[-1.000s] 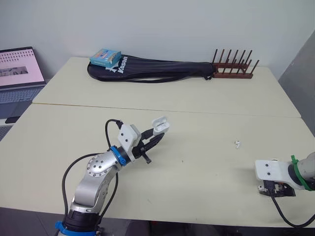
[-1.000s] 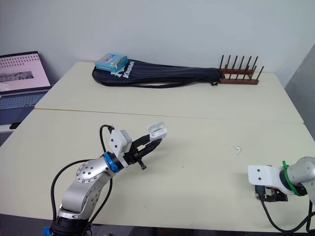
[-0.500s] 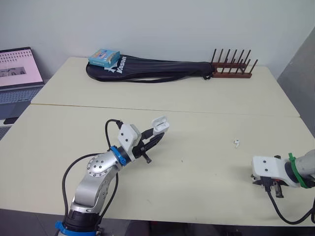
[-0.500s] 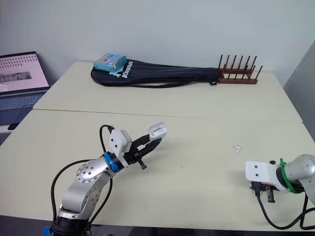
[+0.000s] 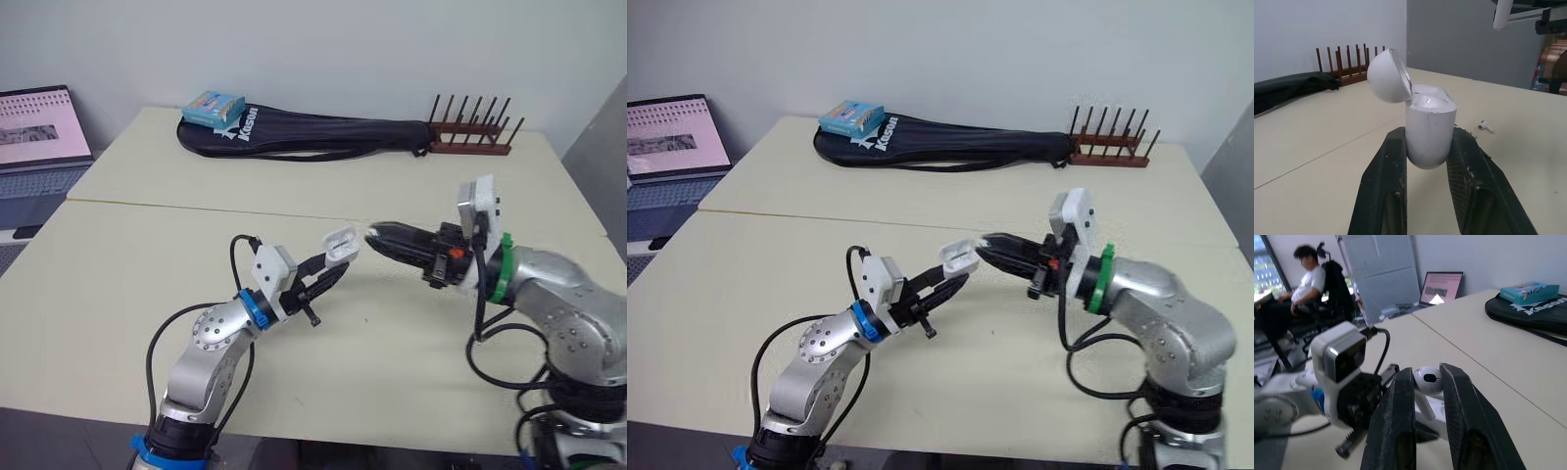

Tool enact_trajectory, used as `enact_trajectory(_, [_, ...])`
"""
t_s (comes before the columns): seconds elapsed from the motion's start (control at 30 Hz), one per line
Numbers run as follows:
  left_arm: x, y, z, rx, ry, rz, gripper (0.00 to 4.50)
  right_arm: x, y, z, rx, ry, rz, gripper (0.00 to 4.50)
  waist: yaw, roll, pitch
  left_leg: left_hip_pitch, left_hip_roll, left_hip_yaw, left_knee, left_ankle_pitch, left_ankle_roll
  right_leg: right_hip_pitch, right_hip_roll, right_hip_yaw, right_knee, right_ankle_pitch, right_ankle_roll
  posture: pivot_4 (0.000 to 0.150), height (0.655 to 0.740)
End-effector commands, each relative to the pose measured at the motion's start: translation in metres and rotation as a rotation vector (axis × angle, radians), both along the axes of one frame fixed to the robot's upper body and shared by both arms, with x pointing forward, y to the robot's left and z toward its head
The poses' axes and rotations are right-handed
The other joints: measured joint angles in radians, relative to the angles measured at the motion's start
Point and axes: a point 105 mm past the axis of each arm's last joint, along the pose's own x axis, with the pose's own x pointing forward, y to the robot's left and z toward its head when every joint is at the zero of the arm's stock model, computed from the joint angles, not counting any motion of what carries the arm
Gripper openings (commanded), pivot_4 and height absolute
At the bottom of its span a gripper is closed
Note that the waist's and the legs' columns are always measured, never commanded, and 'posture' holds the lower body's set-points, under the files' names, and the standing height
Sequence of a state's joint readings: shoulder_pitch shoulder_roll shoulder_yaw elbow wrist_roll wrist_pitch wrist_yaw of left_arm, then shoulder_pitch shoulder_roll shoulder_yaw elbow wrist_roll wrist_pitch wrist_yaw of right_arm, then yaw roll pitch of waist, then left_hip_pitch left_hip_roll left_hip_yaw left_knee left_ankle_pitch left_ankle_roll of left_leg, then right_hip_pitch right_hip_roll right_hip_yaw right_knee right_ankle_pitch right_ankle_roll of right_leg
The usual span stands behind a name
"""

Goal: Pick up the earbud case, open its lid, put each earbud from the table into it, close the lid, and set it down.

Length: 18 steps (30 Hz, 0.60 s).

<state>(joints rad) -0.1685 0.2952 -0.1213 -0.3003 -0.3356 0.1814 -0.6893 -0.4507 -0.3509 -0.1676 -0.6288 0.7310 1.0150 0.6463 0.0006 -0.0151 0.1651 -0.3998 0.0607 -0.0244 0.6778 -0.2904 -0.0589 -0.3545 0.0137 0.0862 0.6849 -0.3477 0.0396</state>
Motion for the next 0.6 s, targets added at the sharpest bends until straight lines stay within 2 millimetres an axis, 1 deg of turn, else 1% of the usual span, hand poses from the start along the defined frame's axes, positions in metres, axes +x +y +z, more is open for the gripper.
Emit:
enact_trajectory(0.03, [0.000,-0.008,0.013,-0.027,-0.059,-0.019,0.74,0.001,0.010,0.001,0.077,-0.008,-0.042,0.39,-0.003,0.000,0.000,0.000,0.000,0.001,0.000,0.000,0.000,0.000,0.000,0.000,0.000,0.000,0.000,0.150,0.7315])
enact_trajectory(0.23, [0.003,-0.008,0.016,-0.042,-0.068,-0.010,0.74,0.002,0.025,-0.012,0.105,-0.021,-0.069,0.39,-0.006,0.000,0.000,0.001,0.000,0.001,0.000,0.000,0.000,-0.003,0.002,0.000,0.005,0.000,0.000,0.150,0.7315])
enact_trajectory(0.6, [0.002,-0.012,0.017,-0.059,-0.071,-0.008,0.74,0.013,0.028,-0.017,0.154,-0.038,-0.124,0.39,-0.009,0.000,0.000,0.001,0.000,0.001,0.000,0.000,0.000,-0.003,0.003,0.001,0.005,0.000,0.000,0.150,0.7315])
